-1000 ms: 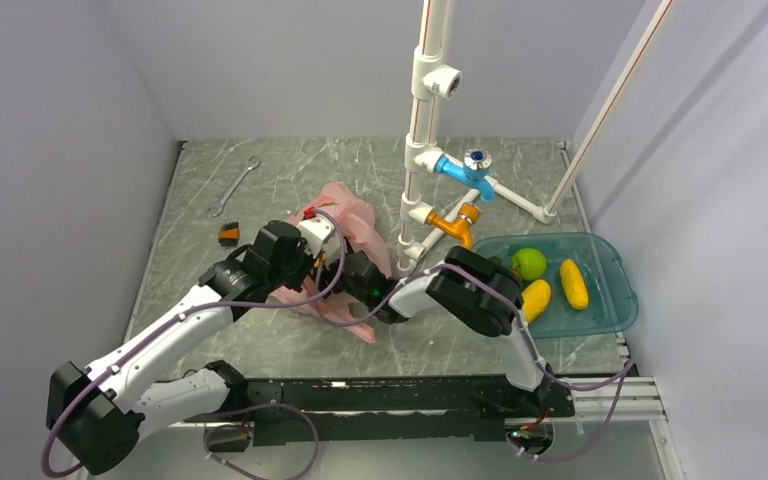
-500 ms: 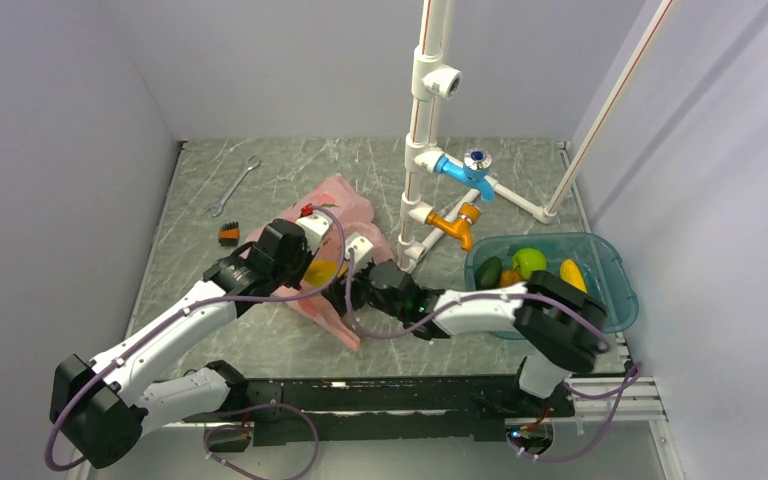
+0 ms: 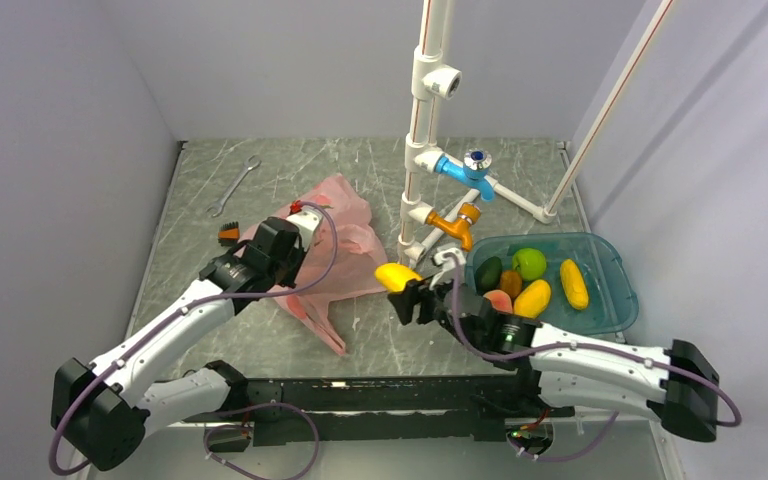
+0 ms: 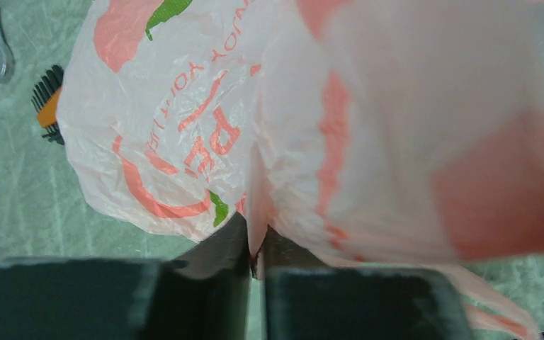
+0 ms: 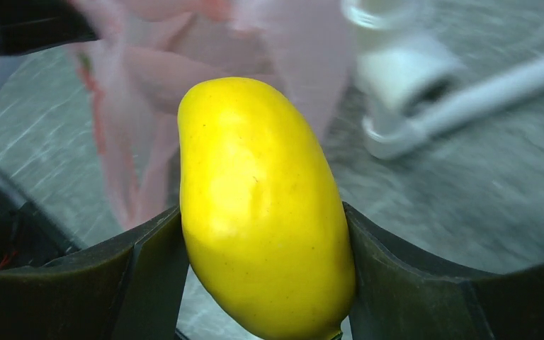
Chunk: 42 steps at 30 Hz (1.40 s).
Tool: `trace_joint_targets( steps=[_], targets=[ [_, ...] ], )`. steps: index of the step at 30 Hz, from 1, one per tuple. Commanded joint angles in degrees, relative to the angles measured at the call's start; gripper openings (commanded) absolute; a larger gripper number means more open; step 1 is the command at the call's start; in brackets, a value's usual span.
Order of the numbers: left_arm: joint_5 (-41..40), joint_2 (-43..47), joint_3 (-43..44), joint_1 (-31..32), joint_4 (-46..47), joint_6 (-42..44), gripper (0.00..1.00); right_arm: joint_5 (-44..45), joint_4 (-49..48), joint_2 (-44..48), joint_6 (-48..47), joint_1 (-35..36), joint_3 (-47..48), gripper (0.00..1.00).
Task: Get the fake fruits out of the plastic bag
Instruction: Take out the fake fruit from the plastic bag, then place the plastic bag at the center of the board, then place the fake fruit in the bin.
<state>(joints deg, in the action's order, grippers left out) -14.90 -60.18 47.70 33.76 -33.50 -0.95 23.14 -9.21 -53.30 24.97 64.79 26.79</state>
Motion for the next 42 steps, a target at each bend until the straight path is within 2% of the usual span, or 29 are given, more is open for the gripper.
trace_joint_targets(
  steps=[1,3,6,10,15,19,25,28,30,32,36,38,42],
  targets=[
    [0.74,2.11,1.96,-0.32,0.50,-0.68,0.23,14.14,17.83,8.00,12.34,-1.31,-1.66,0.00],
    [1.48,2.83,1.83,-0.34,0.75,-0.53,0.37,16.69,22.79,10.13,15.84,-1.89,-1.79,0.00],
    [3.54,5.39,1.03,-0.29,2.03,-0.18,0.53,20.75,30.84,12.98,22.49,-2.30,-1.65,0.00],
    [6.55,12.04,-1.14,-0.35,5.34,0.25,0.68,24.50,40.38,17.64,30.71,-2.80,-1.11,0.00],
    [5.23,19.99,-4.22,-0.31,8.55,0.29,0.77,20.92,39.84,22.41,27.31,-2.92,-0.96,0.00],
    [2.44,20.83,-3.78,-0.35,7.74,-0.23,0.79,28.76,57.20,23.96,46.12,-2.92,2.70,0.00],
    [-0.73,24.26,-4.47,-0.28,8.52,-0.50,0.79,37.53,67.76,23.31,56.97,-4.50,5.33,0.00],
    [-1.95,27.01,-5.13,-0.27,9.20,-0.59,0.80,39.86,68.32,19.36,56.56,-7.66,7.55,0.00],
    [-2.72,29.35,-5.69,-0.29,9.75,-0.67,0.81,39.25,65.20,16.50,51.89,-12.22,8.85,0.00],
    [-3.34,31.83,-6.32,-0.31,10.37,-0.65,0.81,36.07,58.62,14.65,43.41,-18.93,9.31,0.00],
    [-4.32,34.56,-7.11,-0.36,10.91,-0.81,0.82,25.09,44.67,14.67,26.82,-36.75,8.01,0.01],
    [-4.67,35.55,-7.18,-0.35,11.02,-0.91,0.82,19.98,41.58,13.98,23.95,-47.09,7.44,0.02],
    [-4.90,37.41,-7.51,-0.32,11.36,-1.11,0.83,8.45,33.65,12.18,20.48,-66.61,3.97,0.18]
  ],
)
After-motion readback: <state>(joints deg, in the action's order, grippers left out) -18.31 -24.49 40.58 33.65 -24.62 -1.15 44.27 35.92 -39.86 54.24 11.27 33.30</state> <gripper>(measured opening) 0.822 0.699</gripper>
